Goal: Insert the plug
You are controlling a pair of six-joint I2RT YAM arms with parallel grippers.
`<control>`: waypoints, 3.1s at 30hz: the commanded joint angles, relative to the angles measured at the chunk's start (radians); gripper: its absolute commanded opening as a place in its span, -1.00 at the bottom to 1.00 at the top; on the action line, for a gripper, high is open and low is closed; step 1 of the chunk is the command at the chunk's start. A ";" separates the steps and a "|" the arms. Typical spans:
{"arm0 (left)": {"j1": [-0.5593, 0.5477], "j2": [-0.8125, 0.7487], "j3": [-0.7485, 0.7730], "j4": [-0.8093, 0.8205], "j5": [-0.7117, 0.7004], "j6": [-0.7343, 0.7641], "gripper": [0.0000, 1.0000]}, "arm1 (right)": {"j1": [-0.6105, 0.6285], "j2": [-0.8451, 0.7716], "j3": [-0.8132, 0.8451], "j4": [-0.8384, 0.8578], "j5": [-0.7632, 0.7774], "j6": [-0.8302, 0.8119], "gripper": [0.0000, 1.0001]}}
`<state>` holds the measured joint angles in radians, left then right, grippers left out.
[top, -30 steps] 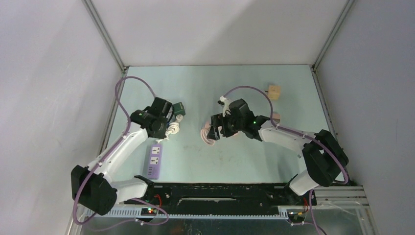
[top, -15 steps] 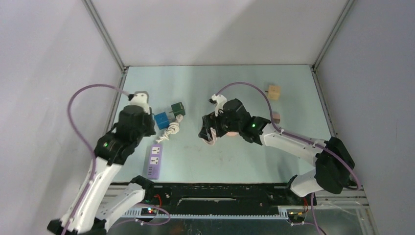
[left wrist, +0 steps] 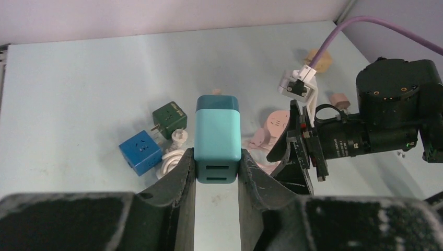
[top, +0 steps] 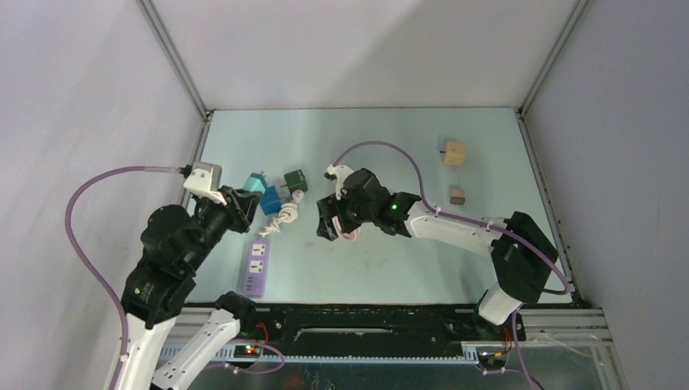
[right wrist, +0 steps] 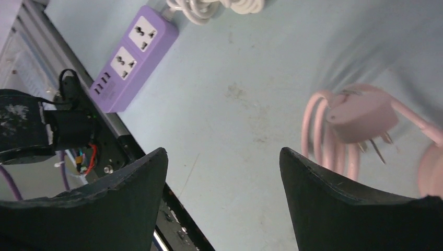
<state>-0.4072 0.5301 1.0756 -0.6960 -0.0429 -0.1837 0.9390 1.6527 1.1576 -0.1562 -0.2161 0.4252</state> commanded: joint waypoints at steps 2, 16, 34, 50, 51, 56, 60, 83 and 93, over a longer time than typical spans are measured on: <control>0.005 0.033 -0.038 0.070 0.097 0.035 -1.00 | 0.017 -0.093 0.047 -0.093 0.185 -0.037 0.61; 0.005 0.138 -0.121 0.080 0.197 0.020 -1.00 | -0.044 0.080 0.078 -0.122 0.306 -0.104 0.49; 0.005 0.181 -0.141 0.085 0.162 -0.013 -1.00 | 0.046 0.068 0.094 -0.180 0.176 -0.242 -0.87; 0.005 0.195 -0.145 0.062 0.083 0.012 -1.00 | 0.105 -0.039 0.008 -0.227 0.101 -0.222 0.08; 0.005 0.187 -0.140 0.058 0.067 0.016 -1.00 | 0.105 -0.048 0.008 -0.220 0.096 -0.222 0.23; 0.005 0.117 -0.112 0.051 0.007 0.040 -1.00 | 0.081 -0.104 0.008 -0.166 0.055 -0.200 0.60; 0.005 0.048 -0.087 0.059 0.005 0.054 -1.00 | 0.046 -0.129 0.008 -0.108 -0.026 -0.178 0.65; 0.005 -0.225 0.032 0.192 0.169 0.040 -1.00 | 0.053 0.684 0.944 -0.218 -0.489 -0.030 0.42; 0.005 -0.210 -0.005 0.187 0.242 0.013 -1.00 | 0.128 0.977 1.210 -0.023 -0.545 0.246 -0.19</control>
<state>-0.4072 0.2928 1.0882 -0.5365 0.1448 -0.1497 1.0325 2.5561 2.2715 -0.2733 -0.7334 0.5327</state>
